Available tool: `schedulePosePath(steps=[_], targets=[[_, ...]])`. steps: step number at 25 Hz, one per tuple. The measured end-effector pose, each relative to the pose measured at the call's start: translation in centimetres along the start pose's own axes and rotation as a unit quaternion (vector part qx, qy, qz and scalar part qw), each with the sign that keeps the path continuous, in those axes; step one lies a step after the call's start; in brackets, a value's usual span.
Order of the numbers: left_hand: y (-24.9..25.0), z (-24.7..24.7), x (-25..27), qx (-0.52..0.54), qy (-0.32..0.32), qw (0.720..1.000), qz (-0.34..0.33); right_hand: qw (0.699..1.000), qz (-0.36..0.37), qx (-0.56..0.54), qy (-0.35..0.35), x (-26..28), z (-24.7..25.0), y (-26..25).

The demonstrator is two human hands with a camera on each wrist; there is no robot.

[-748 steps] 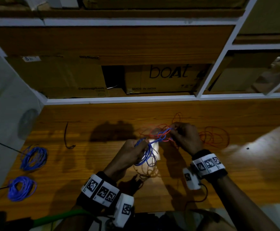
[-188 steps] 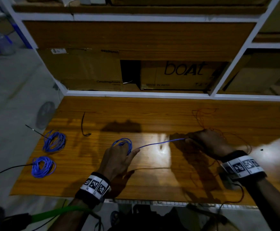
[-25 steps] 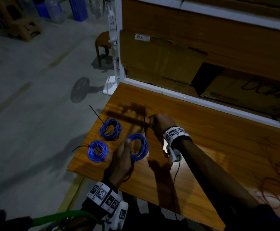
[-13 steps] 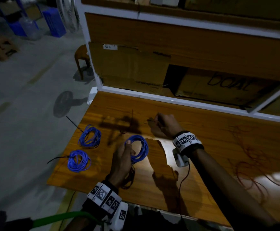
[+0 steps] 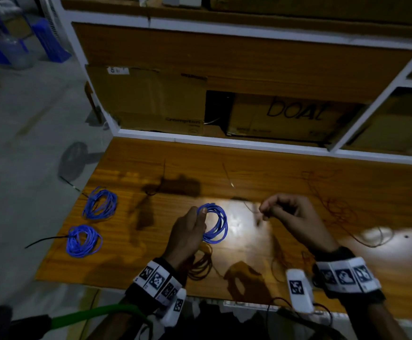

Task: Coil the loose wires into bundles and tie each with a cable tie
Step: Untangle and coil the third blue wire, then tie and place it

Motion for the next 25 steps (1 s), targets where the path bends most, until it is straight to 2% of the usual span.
schedulePosePath(steps=[5, 8, 12, 17, 25], targets=[[2.5, -2.2, -0.4, -0.026, -0.025, 0.998, -0.053, 0.994, 0.023, 0.104, -0.031, 3.7, 2.1, -0.3], [3.2, -3.0, -0.9, -0.045, -0.018, 0.996, -0.068, 0.985, 0.045, 0.163, -0.037, 4.6, 2.1, 0.0], [4.0, -3.9, -1.0, -0.065, -0.002, 0.994, -0.088, 0.982, 0.06, 0.18, -0.006, 5.0, 2.7, 0.9], [4.4, -5.1, -0.9, -0.075, -0.027, 0.992, -0.094, 0.978, 0.076, 0.196, 0.0, 4.7, 2.8, 1.1], [4.1, -6.3, -0.9, -0.066, -0.046, 0.993, -0.089, 0.971, 0.133, 0.198, 0.01, 3.6, -0.7, 1.4]])
Point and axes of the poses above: each hand's wrist, its own x-axis away from the middle knuckle, its own z-axis out of the back of the hand, y = z × x, the point moved 3 cm from there along -x, towards the middle knuckle, and after that the axes turned 3 degrees about y, right-handed, at the moved point
